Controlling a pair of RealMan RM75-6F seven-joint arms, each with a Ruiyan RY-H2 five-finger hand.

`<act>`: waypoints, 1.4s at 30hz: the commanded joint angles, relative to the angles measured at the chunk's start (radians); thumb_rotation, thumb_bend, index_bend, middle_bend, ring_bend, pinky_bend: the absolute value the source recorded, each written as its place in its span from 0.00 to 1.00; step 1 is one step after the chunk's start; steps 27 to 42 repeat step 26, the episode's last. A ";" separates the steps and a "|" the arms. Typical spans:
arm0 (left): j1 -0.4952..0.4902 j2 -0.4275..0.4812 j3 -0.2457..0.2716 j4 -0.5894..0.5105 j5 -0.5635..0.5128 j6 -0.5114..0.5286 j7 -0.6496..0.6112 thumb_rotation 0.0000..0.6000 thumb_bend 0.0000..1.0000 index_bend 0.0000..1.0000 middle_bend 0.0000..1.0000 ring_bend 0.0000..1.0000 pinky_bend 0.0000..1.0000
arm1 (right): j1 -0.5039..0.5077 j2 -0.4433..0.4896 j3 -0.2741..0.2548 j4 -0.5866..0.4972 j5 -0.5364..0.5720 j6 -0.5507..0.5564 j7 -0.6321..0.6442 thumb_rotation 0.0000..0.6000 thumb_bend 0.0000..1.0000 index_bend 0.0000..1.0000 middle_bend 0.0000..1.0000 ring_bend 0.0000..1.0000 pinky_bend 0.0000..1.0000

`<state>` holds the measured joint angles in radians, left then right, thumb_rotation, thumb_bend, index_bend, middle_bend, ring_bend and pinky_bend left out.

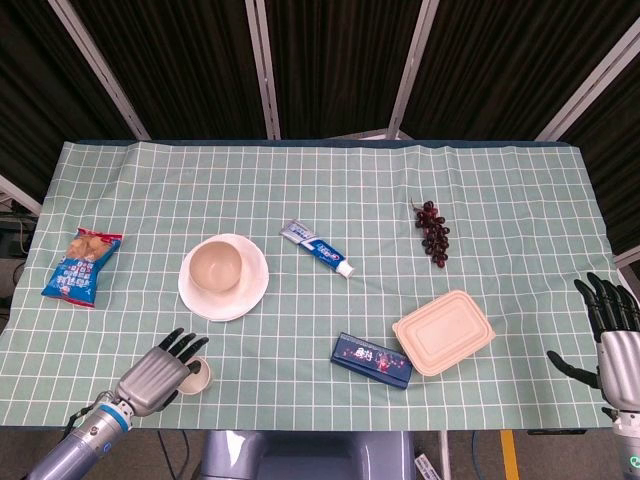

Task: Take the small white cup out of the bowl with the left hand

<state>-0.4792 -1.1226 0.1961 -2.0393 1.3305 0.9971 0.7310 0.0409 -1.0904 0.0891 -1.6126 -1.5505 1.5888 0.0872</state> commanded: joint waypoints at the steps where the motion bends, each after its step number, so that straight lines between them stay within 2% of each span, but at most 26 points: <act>1: 0.025 0.028 0.009 -0.025 0.067 0.045 -0.052 1.00 0.42 0.21 0.00 0.00 0.00 | 0.000 -0.001 -0.001 0.000 -0.001 0.000 -0.003 1.00 0.03 0.06 0.00 0.00 0.00; 6: 0.088 0.086 0.032 -0.043 0.225 0.161 -0.215 1.00 0.41 0.15 0.00 0.00 0.00 | -0.001 -0.002 -0.001 0.001 -0.002 0.001 -0.007 1.00 0.03 0.06 0.00 0.00 0.00; 11: 0.172 0.114 0.039 0.019 0.368 0.341 -0.412 1.00 0.41 0.15 0.00 0.00 0.00 | 0.001 -0.004 0.001 0.005 0.003 -0.003 -0.007 1.00 0.03 0.06 0.00 0.00 0.00; 14: 0.227 0.090 0.009 0.078 0.380 0.457 -0.455 1.00 0.39 0.12 0.00 0.00 0.00 | 0.003 -0.006 0.000 0.011 0.005 -0.009 -0.012 1.00 0.03 0.06 0.00 0.00 0.00; 17: 0.296 0.029 -0.054 0.163 0.341 0.593 -0.466 1.00 0.37 0.04 0.00 0.00 0.00 | 0.008 -0.009 -0.002 0.021 0.007 -0.022 -0.029 1.00 0.02 0.06 0.00 0.00 0.00; 20: 0.333 -0.014 -0.097 0.222 0.285 0.648 -0.467 1.00 0.29 0.00 0.00 0.00 0.00 | 0.012 -0.011 -0.005 0.028 0.008 -0.033 -0.047 1.00 0.02 0.06 0.00 0.00 0.00; 23: 0.360 -0.052 -0.135 0.293 0.241 0.683 -0.464 1.00 0.25 0.00 0.00 0.00 0.00 | 0.019 -0.015 -0.010 0.033 0.007 -0.048 -0.079 1.00 0.02 0.06 0.00 0.00 0.00; 26: 0.375 -0.066 -0.143 0.329 0.206 0.674 -0.487 1.00 0.22 0.00 0.00 0.00 0.00 | 0.022 -0.020 -0.012 0.030 0.012 -0.060 -0.104 1.00 0.02 0.04 0.00 0.00 0.00; 42: 0.375 -0.066 -0.143 0.329 0.206 0.674 -0.487 1.00 0.22 0.00 0.00 0.00 0.00 | 0.022 -0.020 -0.012 0.030 0.012 -0.060 -0.104 1.00 0.02 0.04 0.00 0.00 0.00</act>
